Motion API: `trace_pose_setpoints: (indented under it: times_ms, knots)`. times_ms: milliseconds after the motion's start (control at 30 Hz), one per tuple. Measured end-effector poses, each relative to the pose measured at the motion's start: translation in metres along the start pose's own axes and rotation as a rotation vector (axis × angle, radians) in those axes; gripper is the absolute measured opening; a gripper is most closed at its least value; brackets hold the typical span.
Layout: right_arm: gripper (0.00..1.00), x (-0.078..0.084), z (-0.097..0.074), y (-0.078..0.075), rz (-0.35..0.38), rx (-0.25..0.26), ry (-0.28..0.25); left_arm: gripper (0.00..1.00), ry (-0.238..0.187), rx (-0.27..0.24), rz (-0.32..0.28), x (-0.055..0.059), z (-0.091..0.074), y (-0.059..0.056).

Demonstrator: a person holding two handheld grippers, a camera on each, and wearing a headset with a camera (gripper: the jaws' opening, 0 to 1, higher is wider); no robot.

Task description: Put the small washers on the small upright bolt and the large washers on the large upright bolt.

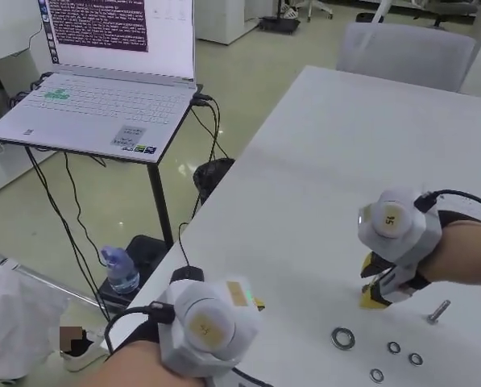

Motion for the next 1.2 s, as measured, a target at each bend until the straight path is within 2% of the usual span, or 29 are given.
trace_pose_setpoints:
  times_ms: [367,700,933,1033,1200]
  knots:
    - [0.32,-0.002,0.000,0.020,-0.004,-0.013,-0.010,0.80,-0.008,-0.009,-0.002,0.000,-0.004,-0.001]
    - [0.32,-0.004,0.004,0.033,0.017,-0.041,-0.034,0.78,-0.010,-0.012,-0.013,0.006,-0.007,-0.001]
    - [0.32,-0.004,0.015,0.034,0.031,-0.047,-0.035,0.78,-0.016,-0.010,-0.014,0.004,-0.008,0.001]
    - [0.33,-0.004,0.023,0.036,0.039,-0.061,-0.038,0.80,-0.021,-0.009,-0.013,0.003,-0.008,0.002]
    - [0.35,-0.005,0.037,0.037,0.030,-0.053,-0.033,0.84,-0.028,-0.006,-0.014,0.002,-0.008,0.004]
Point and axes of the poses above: the centre of the closed fingertips' face, and the gripper's own axes: z roughly forward along the fingers, y roughly to its left, x roughly out of its underside, the point moved 1 cm from there along -z, roughly backward along the fingers, and after that the axes turned 14 degrees about y, right-handed, at the moved point
